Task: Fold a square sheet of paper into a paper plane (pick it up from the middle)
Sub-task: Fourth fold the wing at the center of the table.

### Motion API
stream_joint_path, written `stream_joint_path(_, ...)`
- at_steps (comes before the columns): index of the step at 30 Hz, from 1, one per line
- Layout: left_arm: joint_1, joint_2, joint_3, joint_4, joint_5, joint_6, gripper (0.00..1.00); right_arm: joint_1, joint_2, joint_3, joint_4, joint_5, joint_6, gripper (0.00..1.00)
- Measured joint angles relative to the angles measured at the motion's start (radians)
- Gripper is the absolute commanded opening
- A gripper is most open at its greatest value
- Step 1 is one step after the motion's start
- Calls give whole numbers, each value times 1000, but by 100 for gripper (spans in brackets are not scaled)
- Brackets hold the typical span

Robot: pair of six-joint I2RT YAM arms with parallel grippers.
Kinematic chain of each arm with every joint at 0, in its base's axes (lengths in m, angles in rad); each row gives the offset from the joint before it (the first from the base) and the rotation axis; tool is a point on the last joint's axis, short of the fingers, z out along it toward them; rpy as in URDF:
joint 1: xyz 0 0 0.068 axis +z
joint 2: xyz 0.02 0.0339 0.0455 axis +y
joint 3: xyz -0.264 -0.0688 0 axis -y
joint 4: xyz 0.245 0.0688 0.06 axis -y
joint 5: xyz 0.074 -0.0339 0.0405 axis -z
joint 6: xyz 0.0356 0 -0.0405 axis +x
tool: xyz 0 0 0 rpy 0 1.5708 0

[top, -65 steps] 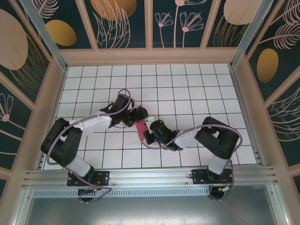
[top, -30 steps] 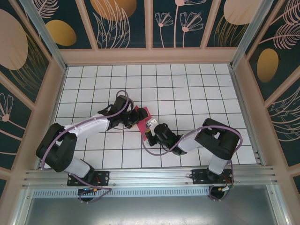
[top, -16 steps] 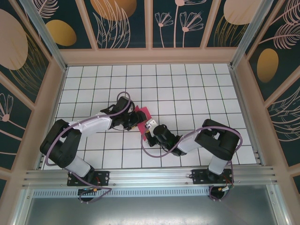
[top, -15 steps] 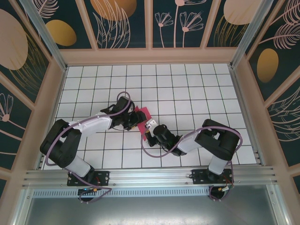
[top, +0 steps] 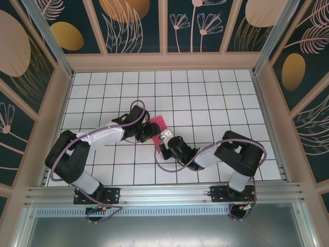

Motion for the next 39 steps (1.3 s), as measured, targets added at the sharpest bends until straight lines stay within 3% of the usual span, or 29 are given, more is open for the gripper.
stream_joint_path(6, -8, 14, 0, 1, 5, 4, 42, 0, -1, 5, 0, 0, 3, 2)
stream_joint_path(13, -9, 27, -1, 10, 11, 3, 38, 0, -2, 10, -1, 0, 8, 2)
stream_joint_path(19, -9, 32, -1, 11, -4, 17, 24, 0, -2, 10, -2, 0, 11, 2)
stream_joint_path(27, -9, 39, 0, 20, -15, 32, 19, -3, -6, 11, -46, -16, 42, 9)
stream_joint_path(33, -9, 53, 2, 40, -23, 41, 16, -54, -75, 10, -112, -132, 127, 21)
stream_joint_path(39, -9, 93, 6, 63, -18, 48, 14, -163, -170, 10, -172, -321, 249, 19)
